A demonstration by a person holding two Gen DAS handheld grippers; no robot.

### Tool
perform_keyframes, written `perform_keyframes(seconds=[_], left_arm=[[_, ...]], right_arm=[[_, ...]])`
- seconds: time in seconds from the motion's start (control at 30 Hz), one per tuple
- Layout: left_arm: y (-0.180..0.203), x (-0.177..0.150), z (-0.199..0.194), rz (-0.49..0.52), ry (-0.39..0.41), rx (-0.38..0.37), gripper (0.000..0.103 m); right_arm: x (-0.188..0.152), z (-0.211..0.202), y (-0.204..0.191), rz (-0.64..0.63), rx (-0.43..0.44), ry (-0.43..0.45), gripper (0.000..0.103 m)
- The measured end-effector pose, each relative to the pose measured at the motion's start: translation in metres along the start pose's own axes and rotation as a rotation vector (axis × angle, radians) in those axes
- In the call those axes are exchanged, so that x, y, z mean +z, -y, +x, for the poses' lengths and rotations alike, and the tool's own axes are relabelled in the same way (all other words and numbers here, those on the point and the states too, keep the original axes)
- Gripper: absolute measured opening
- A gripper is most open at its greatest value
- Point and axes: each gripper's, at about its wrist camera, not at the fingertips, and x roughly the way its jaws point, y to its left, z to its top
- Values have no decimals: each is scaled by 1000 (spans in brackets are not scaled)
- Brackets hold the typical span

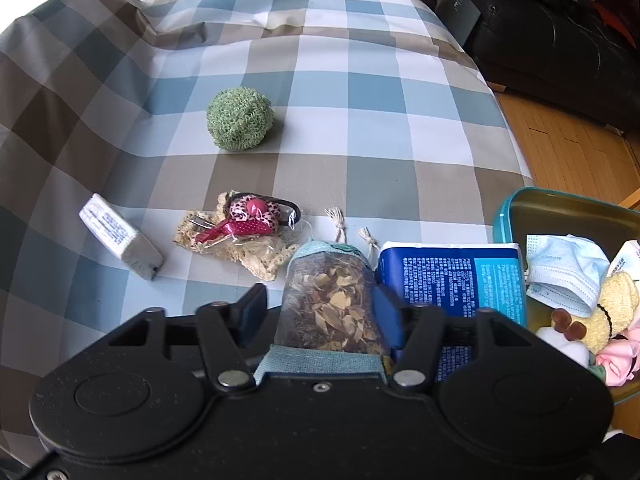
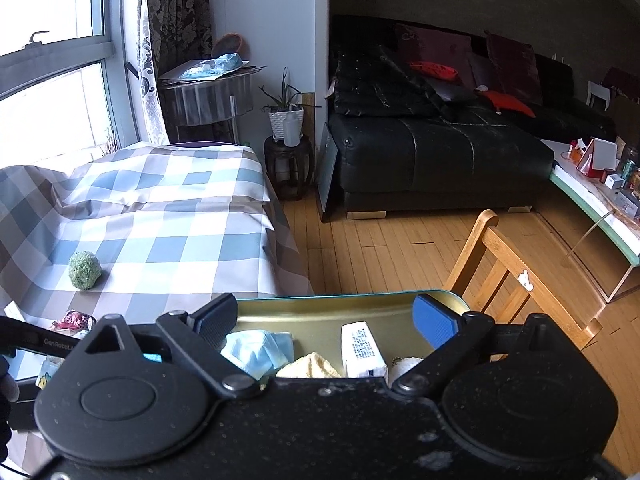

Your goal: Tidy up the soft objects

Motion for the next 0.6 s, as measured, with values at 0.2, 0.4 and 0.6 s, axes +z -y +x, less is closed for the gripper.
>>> perform_keyframes(seconds=[0.2,0.4,0.6], left_arm=[[1,0,0,1,4,-32,30],[2,3,-23,28,75,-40,26],[0,-3,-62,47,123,-82,27]], right_arm=[[0,0,0,0,6,-1,95],[2,-1,1,7,11,3,95],[2,-2,6,31,15,2,95]])
